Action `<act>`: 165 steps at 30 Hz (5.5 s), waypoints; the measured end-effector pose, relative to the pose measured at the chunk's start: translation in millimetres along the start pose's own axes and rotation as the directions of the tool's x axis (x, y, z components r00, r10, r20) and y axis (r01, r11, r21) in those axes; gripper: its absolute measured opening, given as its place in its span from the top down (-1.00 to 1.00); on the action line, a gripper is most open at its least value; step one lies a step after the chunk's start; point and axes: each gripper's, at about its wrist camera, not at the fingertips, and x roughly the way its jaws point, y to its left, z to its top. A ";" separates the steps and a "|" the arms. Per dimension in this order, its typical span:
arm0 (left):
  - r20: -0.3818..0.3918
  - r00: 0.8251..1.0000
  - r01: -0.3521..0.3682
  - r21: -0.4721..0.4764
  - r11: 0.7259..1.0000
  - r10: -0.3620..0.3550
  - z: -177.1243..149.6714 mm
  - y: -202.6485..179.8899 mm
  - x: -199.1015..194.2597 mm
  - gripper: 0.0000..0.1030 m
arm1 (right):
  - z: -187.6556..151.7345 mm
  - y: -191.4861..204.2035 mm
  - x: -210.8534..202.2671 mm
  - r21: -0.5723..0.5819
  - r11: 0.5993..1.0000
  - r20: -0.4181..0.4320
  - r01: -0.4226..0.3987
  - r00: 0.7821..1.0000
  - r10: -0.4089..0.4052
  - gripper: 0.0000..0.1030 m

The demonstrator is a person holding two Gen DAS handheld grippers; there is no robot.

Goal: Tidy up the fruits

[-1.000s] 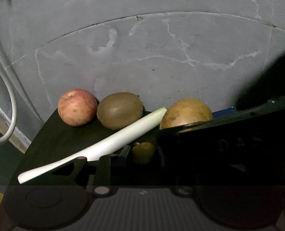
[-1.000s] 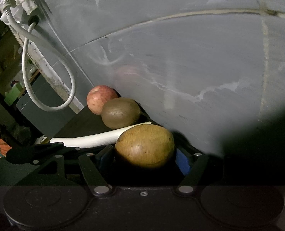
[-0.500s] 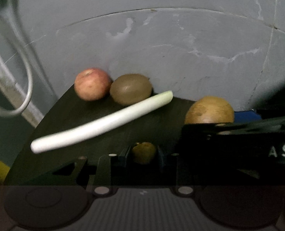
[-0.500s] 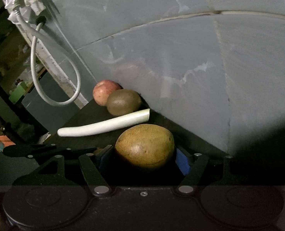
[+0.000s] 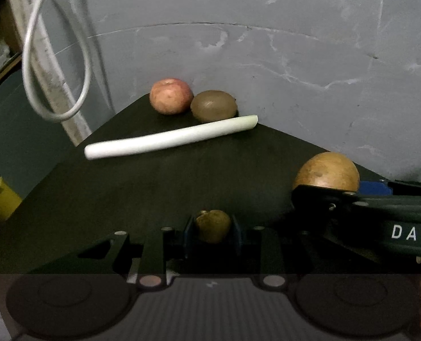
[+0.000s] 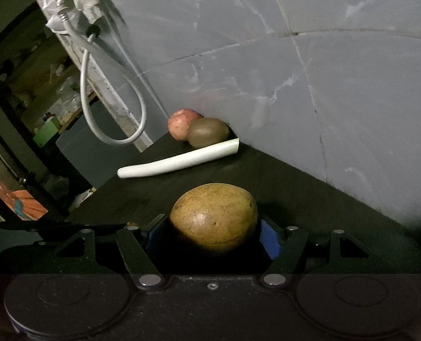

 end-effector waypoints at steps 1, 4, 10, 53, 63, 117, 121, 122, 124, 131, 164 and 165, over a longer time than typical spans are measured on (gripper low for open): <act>0.004 1.000 -0.002 -0.007 1.000 0.002 -3.2 0.5 -4.5 0.39 | -1.9 2.0 -4.7 -0.004 1.000 0.003 -0.001 1.000 0.001 -0.35; 0.017 1.000 -0.010 -0.029 1.000 0.010 -12.2 3.7 -20.9 0.39 | -7.9 8.6 -18.9 -0.017 1.000 0.008 -0.007 1.000 0.007 -0.35; 0.059 0.998 -0.015 -0.093 0.996 0.020 -32.4 11.0 -59.0 0.39 | -21.5 23.6 -49.4 -0.062 0.998 0.018 -0.025 0.999 0.026 -0.35; 0.089 0.996 0.050 -0.414 0.909 -0.014 -215.4 -3.7 -201.5 0.39 | -143.1 78.5 -183.9 -0.327 0.929 -0.160 -0.174 0.979 0.128 -0.35; 0.058 0.998 0.054 -0.437 0.898 -0.032 -226.7 -11.0 -192.5 0.39 | -153.5 72.2 -181.2 -0.339 0.929 -0.185 -0.149 0.979 0.089 -0.35; -0.010 0.984 -0.143 -0.625 0.767 0.175 -253.5 -44.5 -204.5 -0.73 | -147.4 59.5 -177.8 -0.494 0.823 -0.245 -0.281 0.953 0.178 -0.73; -0.022 0.969 -0.196 -0.676 0.711 0.246 -261.0 -55.2 -219.3 -0.97 | -140.8 51.8 -190.1 -0.496 0.811 -0.251 -0.311 0.945 0.209 -0.90; -0.024 0.965 -0.205 -0.691 0.694 0.261 -263.8 -58.3 -223.0 -0.99 | -139.6 49.0 -193.9 -0.497 0.807 -0.253 -0.320 0.943 0.219 -0.94; -0.032 0.960 -0.216 -0.716 0.664 0.277 -269.6 -64.6 -228.8 -0.99 | -138.5 43.9 -199.9 -0.502 0.798 -0.255 -0.333 0.939 0.231 -0.99; -0.049 0.941 -0.256 -0.749 0.611 0.334 -287.1 -92.8 -249.3 -0.99 | -139.8 25.2 -218.7 -0.515 0.775 -0.280 -0.366 0.926 0.252 -0.99; -0.098 0.904 -0.353 -0.723 0.594 0.417 -306.4 -153.1 -275.7 -0.99 | -148.8 -13.0 -248.8 -0.494 0.772 -0.325 -0.400 0.909 0.263 -0.99; -0.104 0.901 -0.360 -0.720 0.593 0.421 -305.3 -152.9 -277.2 -0.99 | -148.9 -13.0 -248.6 -0.494 0.772 -0.325 -0.400 0.909 0.263 -0.99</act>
